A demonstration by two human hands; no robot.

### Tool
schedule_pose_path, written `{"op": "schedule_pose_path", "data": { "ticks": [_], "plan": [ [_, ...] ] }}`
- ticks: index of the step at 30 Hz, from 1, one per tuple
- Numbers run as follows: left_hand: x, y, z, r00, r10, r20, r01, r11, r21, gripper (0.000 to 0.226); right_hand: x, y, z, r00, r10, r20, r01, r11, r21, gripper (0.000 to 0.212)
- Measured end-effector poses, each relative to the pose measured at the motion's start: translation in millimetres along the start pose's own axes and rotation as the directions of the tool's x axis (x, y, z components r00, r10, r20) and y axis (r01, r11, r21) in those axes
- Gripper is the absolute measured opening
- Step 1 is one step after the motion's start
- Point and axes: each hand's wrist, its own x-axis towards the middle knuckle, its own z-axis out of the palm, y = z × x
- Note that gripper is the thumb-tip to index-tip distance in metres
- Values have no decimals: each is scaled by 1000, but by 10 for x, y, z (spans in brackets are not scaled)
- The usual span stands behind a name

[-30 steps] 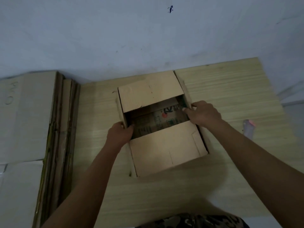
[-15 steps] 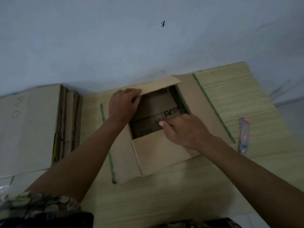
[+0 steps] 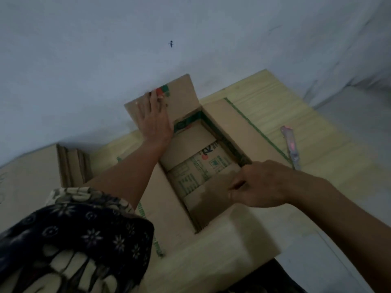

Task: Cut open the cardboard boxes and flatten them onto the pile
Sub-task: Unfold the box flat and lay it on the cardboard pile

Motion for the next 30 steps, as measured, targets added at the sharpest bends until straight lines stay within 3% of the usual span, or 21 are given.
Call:
{"op": "schedule_pose_path", "data": {
  "ticks": [3, 5, 7, 10, 13, 15, 17, 19, 21, 24, 27, 30],
  "plan": [
    [-54, 5, 238, 956, -11, 292, 21, 999, -29, 103, -89, 44, 81, 989, 69, 128, -72, 997, 15, 62],
    [-71, -27, 361, 926, -11, 378, 26, 999, -33, 101, -83, 77, 211, 973, 100, 210, -102, 995, 0, 75],
    [-75, -61, 406, 930, 7, 368, 12, 999, -50, 86, -39, 119, 423, 965, 84, 250, -69, 995, -69, 79],
    [-71, -112, 452, 967, 22, 255, 3, 995, -98, 50, 60, 195, 802, 992, 48, 115, -38, 995, -90, 76],
    [-147, -153, 487, 967, 36, 251, -1, 991, -135, 32, 178, 241, 1189, 981, 3, -195, -32, 989, -145, 70],
    [-221, -153, 486, 962, 1, 274, 36, 991, -130, 29, 262, 301, 1390, 895, -20, -445, -46, 990, -137, 66],
    [-306, -194, 460, 960, -63, 274, 93, 991, -97, 28, 366, 363, 1467, 813, 14, -582, -67, 995, -70, 61],
    [-399, -270, 428, 954, -107, 281, 134, 988, -79, 28, 466, 379, 1450, 796, 73, -601, -119, 992, -36, 59],
    [-481, -375, 382, 942, -150, 299, 178, 982, -68, 30, 580, 373, 1430, 753, 187, -631, -239, 971, 1, 73],
    [-642, -452, 322, 929, -217, 298, 246, 967, -61, 31, 694, 329, 1364, 585, 537, -608, -411, 842, 348, 89],
    [-828, -424, 286, 921, -258, 293, 284, 957, -52, 30, 777, 250, 1328, 471, 751, -462, -460, 656, 598, 89],
    [-966, -411, 267, 915, -285, 286, 311, 949, -48, 29, 846, 223, 1383, 473, 784, -403, -381, 594, 709, 90]
  ]
}}
